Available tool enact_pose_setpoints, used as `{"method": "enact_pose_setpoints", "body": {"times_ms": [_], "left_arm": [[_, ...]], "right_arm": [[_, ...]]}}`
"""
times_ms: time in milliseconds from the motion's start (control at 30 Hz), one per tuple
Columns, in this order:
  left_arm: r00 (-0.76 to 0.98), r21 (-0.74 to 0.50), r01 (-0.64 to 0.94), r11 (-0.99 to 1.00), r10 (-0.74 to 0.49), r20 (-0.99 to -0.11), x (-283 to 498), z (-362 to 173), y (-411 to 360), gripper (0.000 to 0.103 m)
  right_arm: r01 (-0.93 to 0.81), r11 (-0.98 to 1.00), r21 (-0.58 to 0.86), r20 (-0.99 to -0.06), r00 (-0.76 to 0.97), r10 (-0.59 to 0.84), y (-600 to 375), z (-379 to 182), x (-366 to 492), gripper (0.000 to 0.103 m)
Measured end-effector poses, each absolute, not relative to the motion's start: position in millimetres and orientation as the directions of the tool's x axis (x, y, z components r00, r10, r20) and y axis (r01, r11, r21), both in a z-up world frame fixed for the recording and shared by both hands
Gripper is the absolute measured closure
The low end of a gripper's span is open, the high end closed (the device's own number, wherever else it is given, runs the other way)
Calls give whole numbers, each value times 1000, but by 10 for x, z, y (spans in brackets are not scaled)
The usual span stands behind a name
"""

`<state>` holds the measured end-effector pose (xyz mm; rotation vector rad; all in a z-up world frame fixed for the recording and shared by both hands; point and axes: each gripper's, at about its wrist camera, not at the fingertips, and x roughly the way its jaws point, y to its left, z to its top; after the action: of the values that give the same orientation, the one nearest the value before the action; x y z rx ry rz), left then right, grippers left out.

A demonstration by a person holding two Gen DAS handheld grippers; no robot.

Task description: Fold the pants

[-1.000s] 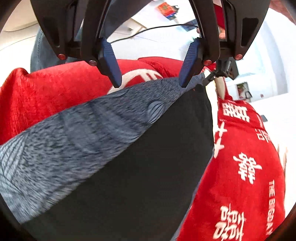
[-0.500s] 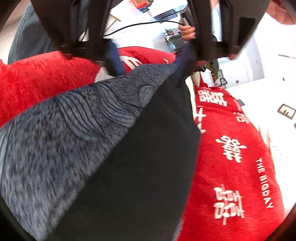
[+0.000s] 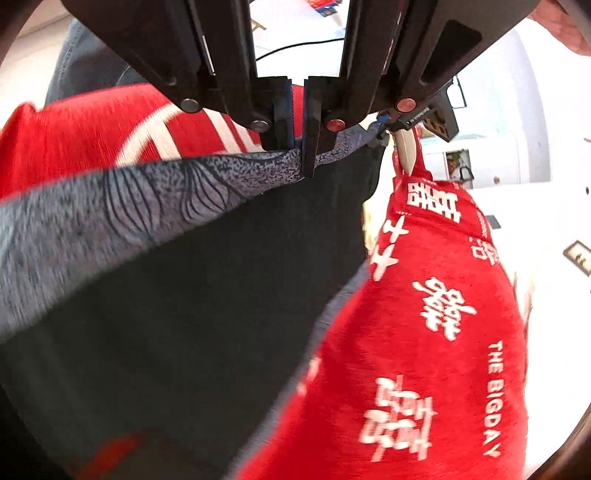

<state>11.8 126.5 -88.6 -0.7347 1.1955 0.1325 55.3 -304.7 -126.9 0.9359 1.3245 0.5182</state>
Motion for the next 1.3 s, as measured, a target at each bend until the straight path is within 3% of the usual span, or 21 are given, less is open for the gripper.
{"method": "enact_pose_setpoints", "body": {"times_ms": [333,600,833,867,900,933,967,1033,1133,1233,1300], "left_arm": [[493,-409,-412,814,-179,-851,1578,-504,1230,87],[414,-276,-469,839,-67,-908,2534,-1138,1187,87],[324,-137,-487,863,33,-945,2766,-1571,1091,82],[320,-125,-482,867,42,-946,2768,-1558,1081,79],[321,-111,-476,873,54,-946,2758,-1515,1064,62],[327,-86,-473,877,84,-941,2724,-1426,1042,32],[333,-60,-475,878,116,-936,2698,-1354,1015,19],[358,-33,-447,894,145,-922,2622,-1194,956,19],[341,-29,-413,910,125,-932,2582,-1191,867,19],[297,17,-387,922,142,-944,2614,-1357,749,19],[268,29,-376,926,139,-953,2688,-1530,686,19]], "right_arm": [[-3,606,796,-596,175,784,-2877,-889,2057,100],[-48,703,710,-701,50,712,-2575,-1466,3214,100],[-34,758,651,-759,-15,651,-2489,-1973,3475,98],[-28,757,653,-757,-17,653,-2490,-1979,3486,95],[-23,755,656,-755,-25,655,-2485,-1966,3488,92],[-27,756,654,-756,-27,654,-2484,-1930,3480,78],[-39,759,649,-760,-19,649,-2485,-1868,3467,55],[-82,778,623,-779,25,626,-2491,-1656,3413,34],[-176,813,556,-819,54,572,-2422,-1377,3303,37],[-272,836,478,-864,29,503,-2240,-1355,3206,67],[-326,854,406,-900,19,435,-2102,-1458,3193,72]]}}
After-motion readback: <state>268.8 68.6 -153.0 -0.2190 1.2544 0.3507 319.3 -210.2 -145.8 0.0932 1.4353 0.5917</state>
